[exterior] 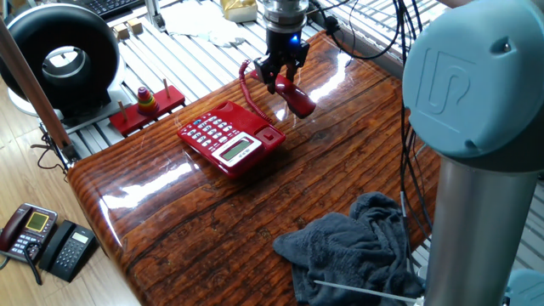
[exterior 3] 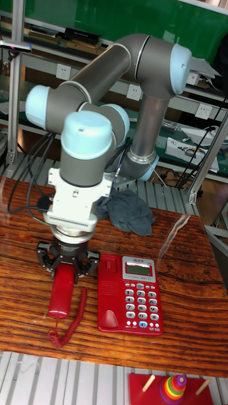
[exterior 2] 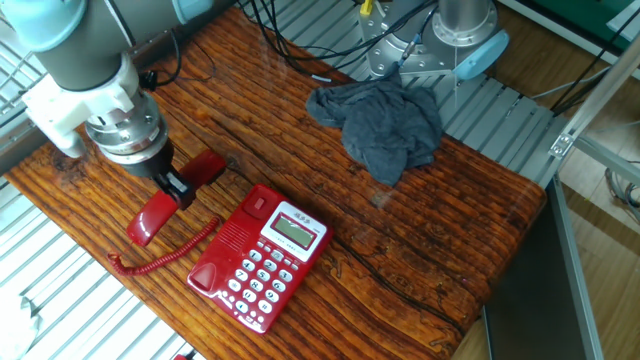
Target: Place the handset of the telephone on the corresponding phone cradle
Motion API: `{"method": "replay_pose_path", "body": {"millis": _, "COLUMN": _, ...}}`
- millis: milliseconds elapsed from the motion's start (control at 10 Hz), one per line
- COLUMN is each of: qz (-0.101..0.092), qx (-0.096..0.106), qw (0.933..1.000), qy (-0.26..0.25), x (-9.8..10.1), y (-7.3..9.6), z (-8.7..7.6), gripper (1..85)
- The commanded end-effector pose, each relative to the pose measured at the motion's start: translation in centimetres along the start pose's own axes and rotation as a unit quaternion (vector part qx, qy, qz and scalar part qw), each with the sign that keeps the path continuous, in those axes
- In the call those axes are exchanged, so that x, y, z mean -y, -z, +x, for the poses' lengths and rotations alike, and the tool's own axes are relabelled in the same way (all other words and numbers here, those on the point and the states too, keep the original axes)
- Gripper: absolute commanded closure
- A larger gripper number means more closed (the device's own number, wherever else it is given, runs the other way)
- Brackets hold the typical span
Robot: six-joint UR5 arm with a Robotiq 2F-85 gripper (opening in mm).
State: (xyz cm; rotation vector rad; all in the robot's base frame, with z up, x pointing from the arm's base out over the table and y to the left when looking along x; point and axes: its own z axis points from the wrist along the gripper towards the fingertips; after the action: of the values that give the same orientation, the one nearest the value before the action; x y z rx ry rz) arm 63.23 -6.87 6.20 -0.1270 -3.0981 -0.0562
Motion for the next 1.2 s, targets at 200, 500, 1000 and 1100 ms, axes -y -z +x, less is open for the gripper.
{"method": "replay_pose_path", "body": {"millis": 200, "qz": 0.007, "qx": 0.005, "qw": 1.0000, "qy": -0.002, "x": 0.3, "y": 0.5, "z": -0.2, "gripper": 53.0}}
{"method": "replay_pose_path", "body": {"millis": 500, "qz": 0.017, "qx": 0.014, "qw": 0.9995, "qy": 0.022, "x": 0.7, "y": 0.5, "z": -0.7, "gripper": 57.0}}
{"method": "replay_pose_path", "body": {"millis": 1000, "qz": 0.020, "qx": 0.047, "qw": 0.9970, "qy": 0.059, "x": 0.7, "y": 0.6, "z": -2.4, "gripper": 59.0}}
{"method": "replay_pose_path", "body": {"millis": 1100, "qz": 0.017, "qx": 0.042, "qw": 0.9974, "qy": 0.056, "x": 0.6, "y": 0.6, "z": -2.1, "gripper": 59.0}}
